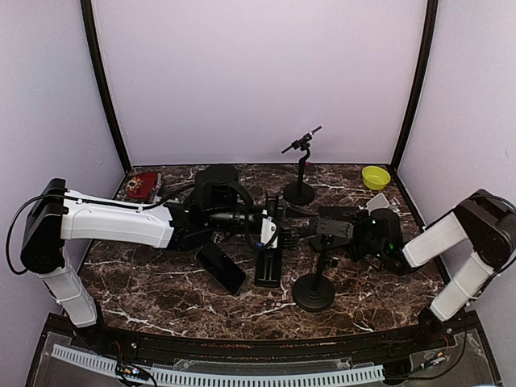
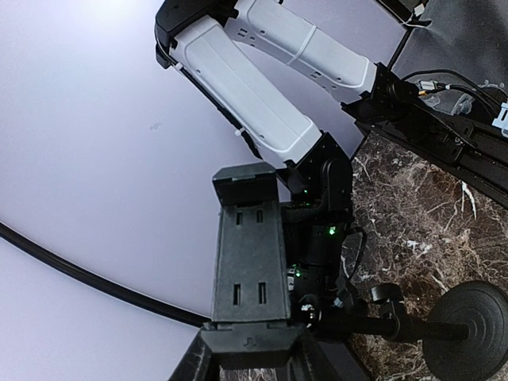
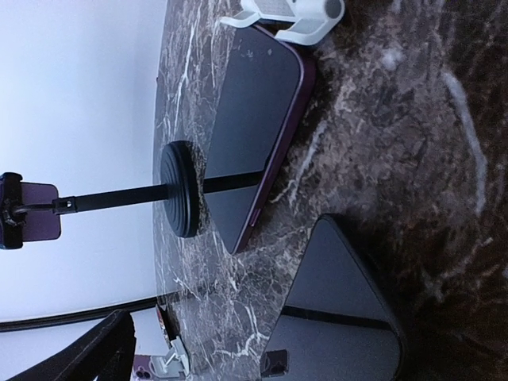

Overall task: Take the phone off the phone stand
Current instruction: Place the phone at the center of the board.

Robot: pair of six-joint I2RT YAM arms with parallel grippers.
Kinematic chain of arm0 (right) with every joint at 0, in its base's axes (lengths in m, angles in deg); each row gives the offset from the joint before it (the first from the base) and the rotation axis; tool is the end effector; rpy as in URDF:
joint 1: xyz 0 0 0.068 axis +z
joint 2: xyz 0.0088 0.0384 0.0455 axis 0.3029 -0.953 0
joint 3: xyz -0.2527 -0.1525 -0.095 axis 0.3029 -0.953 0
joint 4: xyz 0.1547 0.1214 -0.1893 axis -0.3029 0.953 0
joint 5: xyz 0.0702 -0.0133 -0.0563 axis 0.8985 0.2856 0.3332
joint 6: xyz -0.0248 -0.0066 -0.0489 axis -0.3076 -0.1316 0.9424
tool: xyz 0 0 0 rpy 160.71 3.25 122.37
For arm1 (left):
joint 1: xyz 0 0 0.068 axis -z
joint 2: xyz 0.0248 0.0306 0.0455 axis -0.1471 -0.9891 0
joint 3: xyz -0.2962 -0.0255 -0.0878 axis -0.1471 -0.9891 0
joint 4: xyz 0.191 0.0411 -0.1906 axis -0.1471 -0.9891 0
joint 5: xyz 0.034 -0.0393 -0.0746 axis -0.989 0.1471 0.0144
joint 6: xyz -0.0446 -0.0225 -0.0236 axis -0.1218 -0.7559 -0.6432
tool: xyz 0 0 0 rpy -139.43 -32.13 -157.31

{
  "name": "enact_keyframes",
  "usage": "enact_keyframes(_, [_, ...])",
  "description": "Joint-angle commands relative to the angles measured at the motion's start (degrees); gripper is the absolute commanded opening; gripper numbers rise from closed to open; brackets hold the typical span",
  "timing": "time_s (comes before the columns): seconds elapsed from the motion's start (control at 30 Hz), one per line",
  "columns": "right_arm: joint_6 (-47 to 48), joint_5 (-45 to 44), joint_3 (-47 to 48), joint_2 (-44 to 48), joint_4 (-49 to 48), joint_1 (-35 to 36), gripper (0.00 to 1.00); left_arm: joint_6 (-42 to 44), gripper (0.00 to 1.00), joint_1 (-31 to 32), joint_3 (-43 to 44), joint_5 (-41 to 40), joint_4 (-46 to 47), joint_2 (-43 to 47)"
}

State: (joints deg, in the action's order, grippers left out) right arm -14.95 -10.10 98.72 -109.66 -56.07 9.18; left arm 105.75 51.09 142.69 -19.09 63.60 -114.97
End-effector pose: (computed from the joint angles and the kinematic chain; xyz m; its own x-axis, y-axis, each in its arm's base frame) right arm 0.2457 0.1182 0.1473 -0.3309 0.9416 -0.0619 0.3827 0.1939 0.9033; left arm 0.1959 -0.3713 0.3300 0.8916 -0.0099 -0.4526 0.4527 0.0033 0.8917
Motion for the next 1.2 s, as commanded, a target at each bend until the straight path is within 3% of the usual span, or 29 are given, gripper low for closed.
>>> enact_keyframes(0.0, [1.00,-1.62,1.20,5.35,12.46,0.59,1.00,1.07,0.00,-0.06,-1.42,-1.82,-2.23,0.00])
enact_keyframes(0.13, [4.99,-2.45,1.82,8.69,20.06,0.61,0.99,1.11,0.00,-0.05,-1.48,-1.75,-2.37,-0.03])
enact_keyframes(0.6, [16.62,8.09,-4.07,17.28,19.31,-2.42,0.99,1.56,0.00,-0.05,-1.32,-2.76,-1.89,-0.61])
enact_keyframes(0.8, [34.09,12.82,-9.10,29.94,12.86,-2.46,1.00,1.99,0.00,-0.14,-0.50,-2.93,-1.97,-1.10])
enact_keyframes(0.97, [46.85,15.33,-7.25,43.56,23.45,-2.33,0.99,1.95,0.00,-0.22,-0.63,-2.79,-1.67,-1.07])
enact_keyframes(1.17, [53.64,20.08,-7.25,52.35,29.89,-2.12,0.98,1.86,0.00,-0.22,-0.80,-2.84,-1.58,-0.99])
